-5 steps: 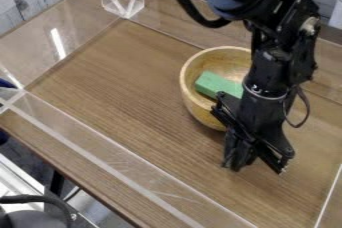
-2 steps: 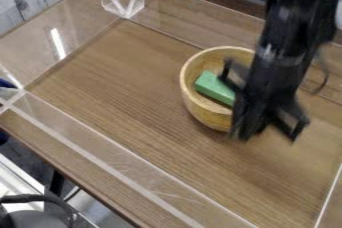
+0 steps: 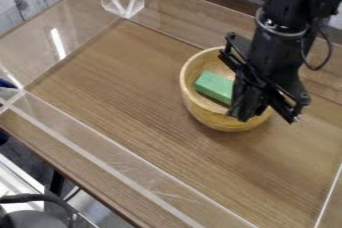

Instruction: Remove the green block from inside the brown bowl and put it on the table

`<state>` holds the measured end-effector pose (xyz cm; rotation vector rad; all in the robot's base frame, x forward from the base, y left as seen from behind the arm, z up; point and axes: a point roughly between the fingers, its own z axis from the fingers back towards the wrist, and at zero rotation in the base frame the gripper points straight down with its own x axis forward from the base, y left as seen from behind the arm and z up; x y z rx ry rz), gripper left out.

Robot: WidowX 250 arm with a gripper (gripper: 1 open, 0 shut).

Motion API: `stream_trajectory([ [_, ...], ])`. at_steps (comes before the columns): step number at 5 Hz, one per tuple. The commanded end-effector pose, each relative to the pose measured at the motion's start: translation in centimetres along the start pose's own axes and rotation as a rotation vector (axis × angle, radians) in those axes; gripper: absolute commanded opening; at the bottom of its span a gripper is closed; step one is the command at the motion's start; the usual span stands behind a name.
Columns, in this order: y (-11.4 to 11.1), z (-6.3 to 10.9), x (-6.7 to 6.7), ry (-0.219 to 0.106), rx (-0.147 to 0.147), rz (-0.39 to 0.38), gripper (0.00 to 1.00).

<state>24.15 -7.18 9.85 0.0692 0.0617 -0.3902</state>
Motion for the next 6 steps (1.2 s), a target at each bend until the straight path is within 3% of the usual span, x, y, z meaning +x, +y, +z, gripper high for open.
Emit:
stream_trajectory([
  [1, 0.7, 0.7, 0.5, -0.087, 0.011, -0.015, 0.0],
  [3, 1.7, -1.3, -0.1, -0.154, 0.022, -0.062, 0.0],
  [5, 1.5, -2.4, 0.7, -0.141, -0.037, -0.084, 0.0],
  [6, 1.4, -2.8, 0.5, -0.13, -0.047, -0.095, 0.0],
])
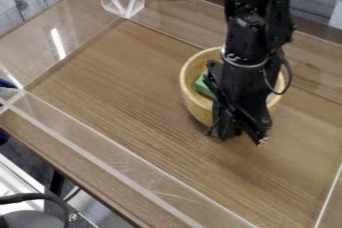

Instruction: Remove the green block from inside the brown bowl and put it on the table

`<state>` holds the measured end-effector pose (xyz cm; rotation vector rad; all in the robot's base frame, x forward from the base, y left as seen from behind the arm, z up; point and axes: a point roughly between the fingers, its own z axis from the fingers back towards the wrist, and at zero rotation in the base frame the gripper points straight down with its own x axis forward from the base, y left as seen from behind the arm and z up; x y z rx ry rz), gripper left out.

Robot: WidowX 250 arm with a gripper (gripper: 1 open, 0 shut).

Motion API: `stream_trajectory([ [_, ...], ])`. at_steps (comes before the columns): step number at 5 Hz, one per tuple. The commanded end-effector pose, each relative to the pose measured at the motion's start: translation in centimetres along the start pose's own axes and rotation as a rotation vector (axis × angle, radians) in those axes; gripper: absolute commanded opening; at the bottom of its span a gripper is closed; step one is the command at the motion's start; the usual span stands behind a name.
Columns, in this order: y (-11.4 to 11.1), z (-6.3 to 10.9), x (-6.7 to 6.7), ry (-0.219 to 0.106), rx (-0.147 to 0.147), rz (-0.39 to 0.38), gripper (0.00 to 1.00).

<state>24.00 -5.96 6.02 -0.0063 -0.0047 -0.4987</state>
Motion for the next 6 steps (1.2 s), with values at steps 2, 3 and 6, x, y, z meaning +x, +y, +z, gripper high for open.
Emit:
stream_trajectory([
  [2, 0.5, 0.7, 1.0, -0.029, 0.021, 0.021, 0.0],
  [3, 0.7, 0.5, 1.3, -0.02, 0.038, 0.038, 0.0],
  [6, 0.6, 1.7, 2.3, -0.048, 0.04, -0.005, 0.0],
])
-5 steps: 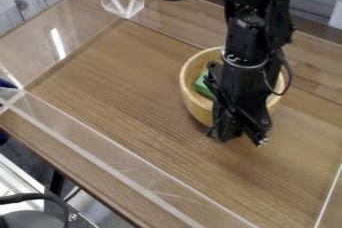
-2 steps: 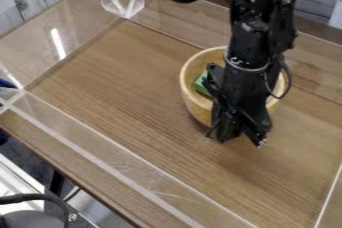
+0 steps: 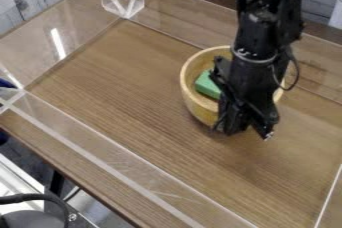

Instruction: Remove the green block from inside the brown bowl and put it on the table

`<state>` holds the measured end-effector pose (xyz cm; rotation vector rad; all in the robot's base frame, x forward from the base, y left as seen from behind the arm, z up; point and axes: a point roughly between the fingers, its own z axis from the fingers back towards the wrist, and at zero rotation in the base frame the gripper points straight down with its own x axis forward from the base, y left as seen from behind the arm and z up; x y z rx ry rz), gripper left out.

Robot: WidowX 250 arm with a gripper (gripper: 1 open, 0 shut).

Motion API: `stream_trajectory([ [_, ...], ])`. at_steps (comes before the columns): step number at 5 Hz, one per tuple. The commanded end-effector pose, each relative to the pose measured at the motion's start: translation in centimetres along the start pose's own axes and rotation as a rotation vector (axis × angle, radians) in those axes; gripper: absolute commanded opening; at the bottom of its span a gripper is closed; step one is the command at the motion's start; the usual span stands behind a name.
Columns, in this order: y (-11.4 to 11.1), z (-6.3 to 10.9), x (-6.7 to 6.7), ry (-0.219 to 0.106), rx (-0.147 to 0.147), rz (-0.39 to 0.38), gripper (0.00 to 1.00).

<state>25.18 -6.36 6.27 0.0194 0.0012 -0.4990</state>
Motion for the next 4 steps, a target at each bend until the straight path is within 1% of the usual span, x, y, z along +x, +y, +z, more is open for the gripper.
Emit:
stream_trajectory([
  [1, 1.1, 1.8, 2.0, -0.086, 0.023, -0.004, 0.0],
  [3, 1.5, 0.4, 2.7, -0.093, -0.023, 0.019, 0.0],
  [4, 1.7, 0.0, 3.3, -0.091, -0.012, 0.022, 0.0],
])
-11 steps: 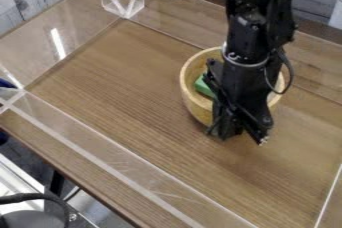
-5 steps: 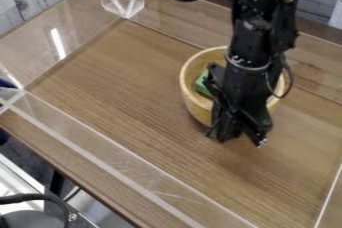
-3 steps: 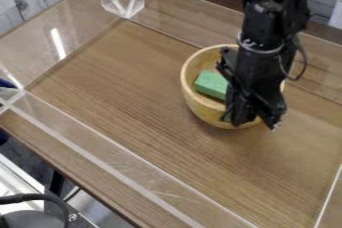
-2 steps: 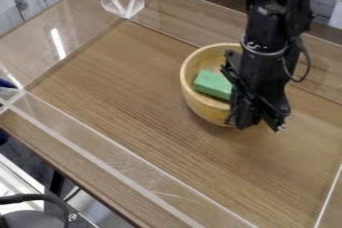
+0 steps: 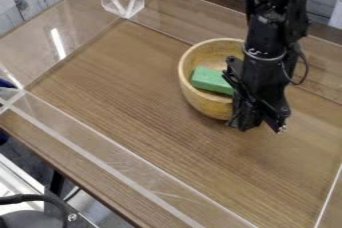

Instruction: Remove the green block from inside the brown bowl and put it on the table

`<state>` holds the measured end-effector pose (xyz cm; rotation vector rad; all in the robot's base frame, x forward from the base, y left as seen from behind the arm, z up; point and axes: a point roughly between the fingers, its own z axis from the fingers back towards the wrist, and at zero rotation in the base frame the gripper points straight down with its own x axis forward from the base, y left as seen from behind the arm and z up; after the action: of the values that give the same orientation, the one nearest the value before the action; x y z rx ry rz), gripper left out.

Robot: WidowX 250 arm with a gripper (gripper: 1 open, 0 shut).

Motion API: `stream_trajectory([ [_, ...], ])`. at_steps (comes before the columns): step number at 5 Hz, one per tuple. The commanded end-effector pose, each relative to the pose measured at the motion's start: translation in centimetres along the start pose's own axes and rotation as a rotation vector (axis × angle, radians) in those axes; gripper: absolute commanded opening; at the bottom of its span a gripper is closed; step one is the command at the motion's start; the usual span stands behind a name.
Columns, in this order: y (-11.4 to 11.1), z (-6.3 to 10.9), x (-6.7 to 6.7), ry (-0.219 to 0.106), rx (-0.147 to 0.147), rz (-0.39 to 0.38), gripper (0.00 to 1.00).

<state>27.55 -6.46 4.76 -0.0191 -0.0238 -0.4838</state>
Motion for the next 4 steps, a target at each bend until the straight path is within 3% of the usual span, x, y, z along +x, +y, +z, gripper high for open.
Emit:
stream_trajectory([
  [1, 0.7, 2.0, 1.5, -0.065, 0.013, 0.007, 0.0],
  [3, 0.7, 2.1, 0.1, -0.022, -0.005, 0.011, 0.0],
  [4, 0.5, 2.1, 0.3, -0.03, -0.02, 0.013, 0.0],
])
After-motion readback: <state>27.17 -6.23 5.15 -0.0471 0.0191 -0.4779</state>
